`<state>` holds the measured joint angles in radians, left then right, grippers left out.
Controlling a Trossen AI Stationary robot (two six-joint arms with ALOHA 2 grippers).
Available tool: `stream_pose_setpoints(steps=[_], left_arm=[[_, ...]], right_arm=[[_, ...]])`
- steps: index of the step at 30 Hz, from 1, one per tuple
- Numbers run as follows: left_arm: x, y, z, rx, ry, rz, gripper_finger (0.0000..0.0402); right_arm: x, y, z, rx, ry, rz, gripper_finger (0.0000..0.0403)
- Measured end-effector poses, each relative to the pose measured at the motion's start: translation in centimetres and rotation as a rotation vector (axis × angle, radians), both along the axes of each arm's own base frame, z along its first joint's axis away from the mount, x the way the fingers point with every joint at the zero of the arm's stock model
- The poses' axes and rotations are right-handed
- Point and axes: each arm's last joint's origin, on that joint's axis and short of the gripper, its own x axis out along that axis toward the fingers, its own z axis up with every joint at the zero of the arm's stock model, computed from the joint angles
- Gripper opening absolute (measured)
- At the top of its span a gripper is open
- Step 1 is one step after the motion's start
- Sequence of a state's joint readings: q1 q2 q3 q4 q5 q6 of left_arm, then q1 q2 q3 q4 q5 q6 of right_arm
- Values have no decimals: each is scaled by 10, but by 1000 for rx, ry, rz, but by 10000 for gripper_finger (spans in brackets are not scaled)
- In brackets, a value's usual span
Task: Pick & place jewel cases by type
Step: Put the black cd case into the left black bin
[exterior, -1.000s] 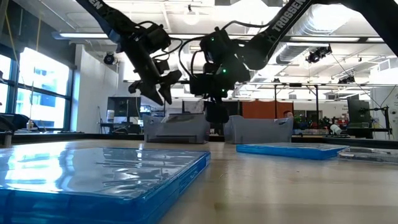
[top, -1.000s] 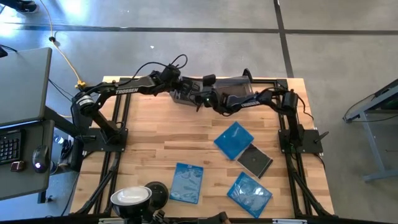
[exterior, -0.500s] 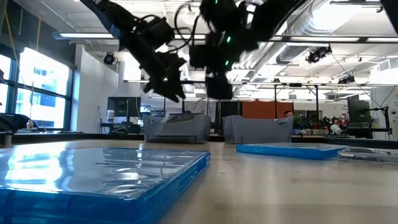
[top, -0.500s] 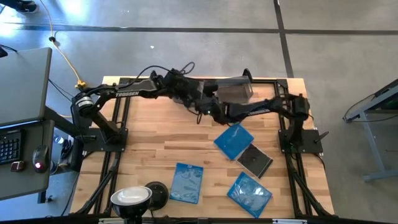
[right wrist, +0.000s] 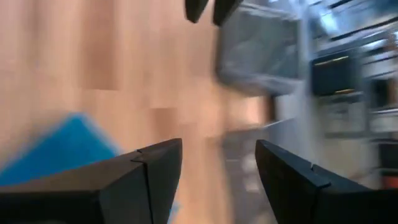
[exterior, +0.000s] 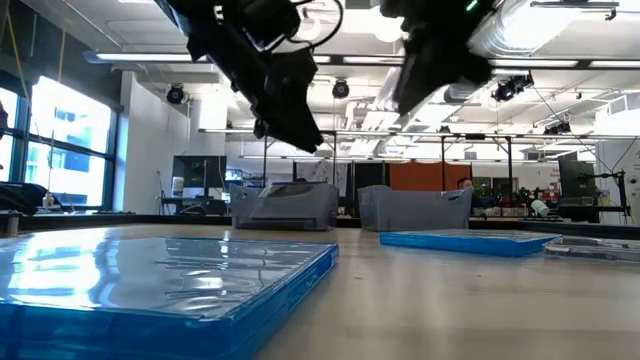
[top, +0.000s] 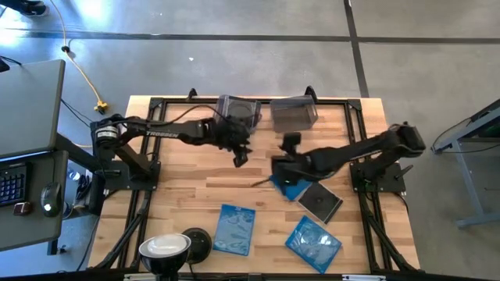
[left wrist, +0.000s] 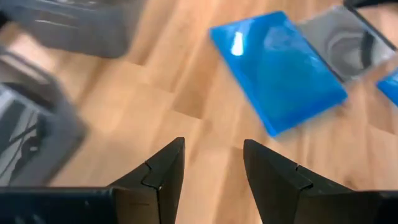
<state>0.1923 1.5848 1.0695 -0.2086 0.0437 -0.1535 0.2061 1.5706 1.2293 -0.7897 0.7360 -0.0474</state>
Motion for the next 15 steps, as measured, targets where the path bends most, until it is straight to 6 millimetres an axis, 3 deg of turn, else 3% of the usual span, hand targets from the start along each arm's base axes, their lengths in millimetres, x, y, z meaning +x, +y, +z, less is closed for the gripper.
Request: stream_pose_setpoints(steps=[5, 9, 15], left_arm=[[6, -26, -4, -18, 12, -63, 162], [14, -50, -4, -18, -39, -130, 162], [31, -91, -22, 94, -96, -336, 162]], right_arm=[[-29, 24, 14, 250, -37, -45, 199], [-52, 35, 10, 459, 74, -190, 199], [-80, 42, -1, 450, 177, -395, 199]])
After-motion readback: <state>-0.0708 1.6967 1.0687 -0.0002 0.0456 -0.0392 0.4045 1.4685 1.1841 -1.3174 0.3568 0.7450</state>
